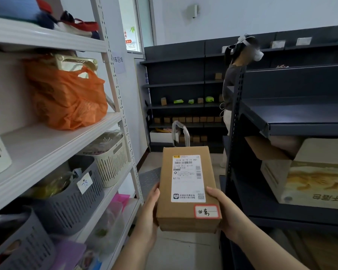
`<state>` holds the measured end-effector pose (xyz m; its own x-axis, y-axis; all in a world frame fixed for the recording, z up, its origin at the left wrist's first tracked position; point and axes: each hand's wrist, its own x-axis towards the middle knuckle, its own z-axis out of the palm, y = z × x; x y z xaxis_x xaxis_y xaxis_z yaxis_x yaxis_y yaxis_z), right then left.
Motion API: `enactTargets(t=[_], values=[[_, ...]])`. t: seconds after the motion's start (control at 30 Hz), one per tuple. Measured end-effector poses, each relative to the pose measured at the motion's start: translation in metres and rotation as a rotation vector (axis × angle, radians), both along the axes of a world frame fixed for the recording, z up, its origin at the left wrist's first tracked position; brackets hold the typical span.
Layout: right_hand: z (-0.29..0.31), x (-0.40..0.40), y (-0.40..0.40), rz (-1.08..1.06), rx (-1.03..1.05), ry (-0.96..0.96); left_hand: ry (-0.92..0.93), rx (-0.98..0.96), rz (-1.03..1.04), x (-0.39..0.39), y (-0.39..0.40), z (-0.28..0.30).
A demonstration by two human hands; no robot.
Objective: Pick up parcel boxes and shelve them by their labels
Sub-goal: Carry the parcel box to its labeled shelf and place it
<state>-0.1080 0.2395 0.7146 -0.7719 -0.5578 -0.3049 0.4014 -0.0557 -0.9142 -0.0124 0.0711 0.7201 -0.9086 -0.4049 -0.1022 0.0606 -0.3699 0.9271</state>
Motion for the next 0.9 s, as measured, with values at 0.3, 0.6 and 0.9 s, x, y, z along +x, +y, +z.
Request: enactTargets(t=[0.3,0.6,0.9], values=[[-0.001,0.012,0.001,0.038,-0.026,0.11,-0.025,0.049,0.093,0.005,0.006,-0.005],[-0.004,0.019,0.006,-0.029,-0.07,0.185,0.002,0.038,0.114,0.006,0.008,-0.006],[0.001,0.025,0.006,-0.099,-0.098,0.192,0.026,0.001,0.146,0.008,0.008,-0.003]])
